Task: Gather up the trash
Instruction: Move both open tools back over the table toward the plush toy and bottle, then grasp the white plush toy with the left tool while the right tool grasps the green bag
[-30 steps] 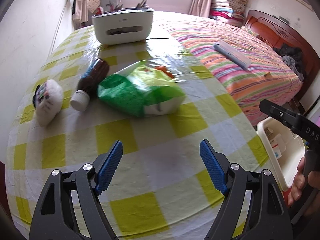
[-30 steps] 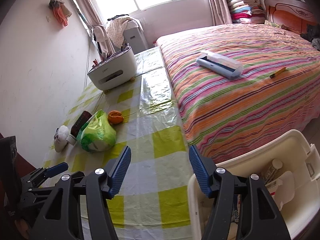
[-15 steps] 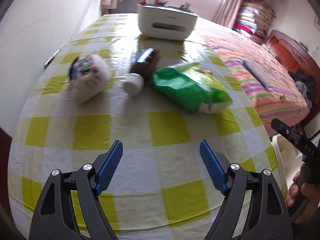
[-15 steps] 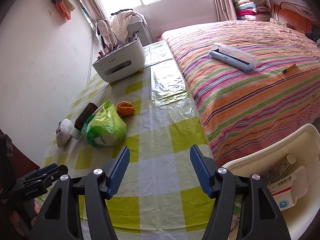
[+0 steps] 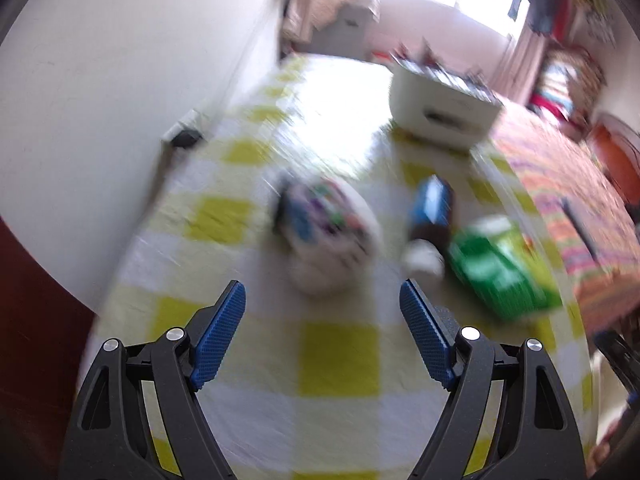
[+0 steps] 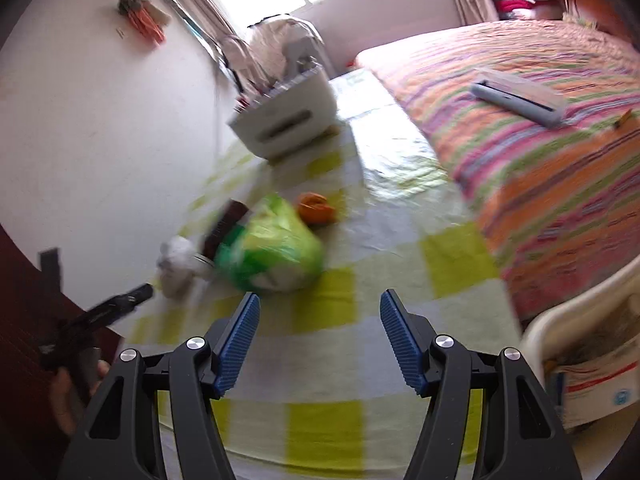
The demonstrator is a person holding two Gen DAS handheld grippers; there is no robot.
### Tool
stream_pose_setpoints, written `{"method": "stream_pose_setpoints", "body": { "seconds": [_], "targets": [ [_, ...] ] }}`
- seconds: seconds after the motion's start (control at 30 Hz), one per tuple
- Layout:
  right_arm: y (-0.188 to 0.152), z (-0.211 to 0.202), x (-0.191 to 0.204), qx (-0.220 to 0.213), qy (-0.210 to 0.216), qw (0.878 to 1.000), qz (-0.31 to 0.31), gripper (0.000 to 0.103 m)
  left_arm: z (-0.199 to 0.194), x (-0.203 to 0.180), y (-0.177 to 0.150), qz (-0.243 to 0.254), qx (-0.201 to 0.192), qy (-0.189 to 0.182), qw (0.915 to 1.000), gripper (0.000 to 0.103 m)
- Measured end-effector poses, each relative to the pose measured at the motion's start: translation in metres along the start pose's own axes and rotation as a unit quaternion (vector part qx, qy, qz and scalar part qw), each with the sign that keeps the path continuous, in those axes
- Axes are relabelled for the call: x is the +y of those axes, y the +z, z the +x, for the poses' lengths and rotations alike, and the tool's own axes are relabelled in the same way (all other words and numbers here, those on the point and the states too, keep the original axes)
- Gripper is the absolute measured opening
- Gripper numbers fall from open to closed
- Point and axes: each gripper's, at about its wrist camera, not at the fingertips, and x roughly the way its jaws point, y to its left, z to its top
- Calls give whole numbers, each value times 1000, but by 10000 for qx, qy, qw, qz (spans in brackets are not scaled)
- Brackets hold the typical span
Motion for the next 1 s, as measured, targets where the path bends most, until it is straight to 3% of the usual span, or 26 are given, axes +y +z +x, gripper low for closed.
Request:
{"method": "stream_pose_setpoints", "body": {
  "seconds": [0.03, 0.1, 0.17, 0.37, 0.57, 0.73, 0.87, 0.9, 0.97, 1.0],
  "targets": [
    [1, 3, 7, -37, 26, 9999, -135, 69, 2, 6, 3, -34, -27, 171, 9998, 88],
    [3, 15, 23, -6, 33, 9993, -372, 70, 7, 18, 11, -187, 3, 304, 9994, 88],
    [5, 26, 35, 71, 236, 9985, -493, 70, 11, 27, 15, -361, 29, 175, 9992, 88],
    [13, 54, 60, 76, -52, 9928, -1197, 75, 35, 34, 32, -759, 408, -436, 9953, 88],
    [23, 86, 69, 330, -309, 9873, -1526, 77, 57, 20, 47, -789, 616, -620, 9930, 88],
    [28, 106, 67, 529, -511, 9821, -1732, 78, 80, 6, 44, -554, 863, -435, 9938, 88],
    [28, 117, 65, 646, -643, 9799, -1777, 78, 93, 6, 39, -706, 1031, -686, 9898, 88],
    [26, 121, 64, 703, -695, 9793, -1766, 78, 94, 6, 38, -722, 1040, -698, 9895, 85],
    [25, 123, 63, 751, -686, 9807, -1667, 78, 96, 6, 36, -717, 1057, -860, 9881, 62],
    [25, 123, 61, 793, -633, 9819, -1599, 78, 95, 5, 36, -662, 1038, -784, 9893, 57]
  ]
}}
